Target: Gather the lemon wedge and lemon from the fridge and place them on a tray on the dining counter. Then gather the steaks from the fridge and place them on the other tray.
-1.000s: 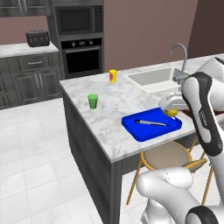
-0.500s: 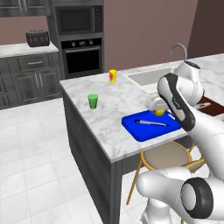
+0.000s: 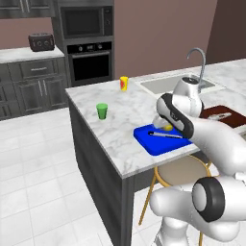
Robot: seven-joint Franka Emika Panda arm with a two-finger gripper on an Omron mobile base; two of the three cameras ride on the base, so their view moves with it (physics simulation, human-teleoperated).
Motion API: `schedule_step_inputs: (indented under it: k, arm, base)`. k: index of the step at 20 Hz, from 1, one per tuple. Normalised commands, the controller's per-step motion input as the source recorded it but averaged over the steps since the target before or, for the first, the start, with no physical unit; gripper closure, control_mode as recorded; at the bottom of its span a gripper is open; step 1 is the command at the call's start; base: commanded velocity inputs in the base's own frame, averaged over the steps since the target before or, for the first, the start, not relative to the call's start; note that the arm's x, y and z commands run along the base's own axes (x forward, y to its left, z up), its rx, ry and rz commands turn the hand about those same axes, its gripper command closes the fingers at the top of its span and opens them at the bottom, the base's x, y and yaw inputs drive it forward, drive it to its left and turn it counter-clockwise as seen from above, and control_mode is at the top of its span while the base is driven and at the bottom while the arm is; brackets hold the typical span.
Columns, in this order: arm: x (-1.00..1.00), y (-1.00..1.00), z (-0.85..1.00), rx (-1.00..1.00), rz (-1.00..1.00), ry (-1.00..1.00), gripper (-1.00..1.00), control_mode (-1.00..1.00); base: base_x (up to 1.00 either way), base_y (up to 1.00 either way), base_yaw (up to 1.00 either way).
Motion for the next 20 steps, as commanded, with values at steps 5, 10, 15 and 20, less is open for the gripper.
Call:
schedule_step_inputs:
  k: [5,10,15,20]
  arm:
    - [0.26,-0.07,-0.42,-0.08,0.0,0.0,1.0,-1.0]
    - [0.25,-0.14,-0.42,-0.06,0.0,0.0,1.0,-1.0]
    - [0.38,-0.03,-0.34,-0.04,0.0,0.0,1.0,-1.0]
    - [0.37,0.0,-0.23,-0.03,0.0,0.0,1.0,-1.0]
  base:
    - [0.0,0.0,0.0]
    - [0.0,0.0,0.0]
    - [0.0,0.0,0.0]
    - [0.0,0.0,0.0]
